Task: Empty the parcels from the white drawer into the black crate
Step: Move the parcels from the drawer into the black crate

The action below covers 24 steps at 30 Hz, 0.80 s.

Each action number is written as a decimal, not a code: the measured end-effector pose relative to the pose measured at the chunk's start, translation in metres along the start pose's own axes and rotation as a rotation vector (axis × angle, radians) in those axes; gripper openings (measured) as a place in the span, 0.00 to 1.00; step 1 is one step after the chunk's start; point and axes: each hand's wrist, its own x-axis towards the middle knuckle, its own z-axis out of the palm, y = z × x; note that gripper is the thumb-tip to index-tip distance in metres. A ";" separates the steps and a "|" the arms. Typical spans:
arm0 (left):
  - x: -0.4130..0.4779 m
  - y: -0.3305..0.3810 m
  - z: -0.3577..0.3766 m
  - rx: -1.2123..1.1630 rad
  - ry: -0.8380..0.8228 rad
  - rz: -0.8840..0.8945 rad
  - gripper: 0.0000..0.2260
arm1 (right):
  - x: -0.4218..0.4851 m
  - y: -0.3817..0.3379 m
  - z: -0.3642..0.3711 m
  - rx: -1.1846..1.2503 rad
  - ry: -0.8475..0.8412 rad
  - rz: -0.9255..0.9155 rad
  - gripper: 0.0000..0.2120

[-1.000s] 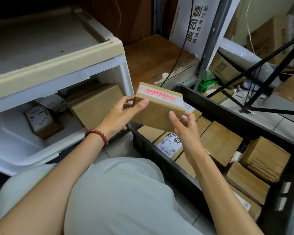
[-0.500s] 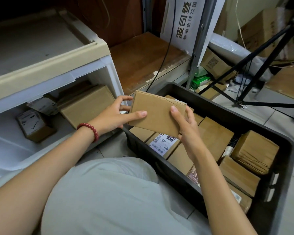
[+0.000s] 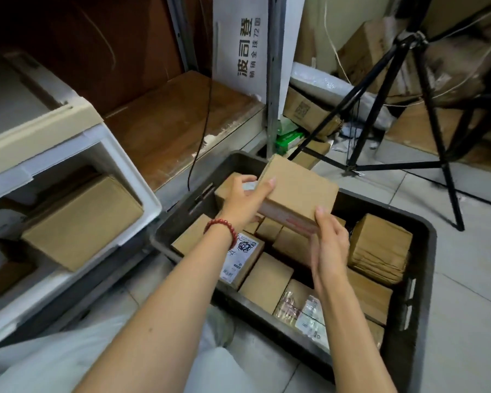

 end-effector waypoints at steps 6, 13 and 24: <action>0.008 -0.053 0.042 -0.024 -0.127 -0.220 0.24 | 0.027 0.013 -0.029 -0.443 0.179 -0.062 0.24; 0.024 -0.077 0.072 0.455 -0.131 -0.127 0.24 | 0.032 0.042 -0.062 -0.497 0.256 0.150 0.23; 0.059 -0.048 0.120 0.313 -0.128 -0.151 0.27 | 0.051 0.039 -0.049 -0.443 0.245 0.120 0.31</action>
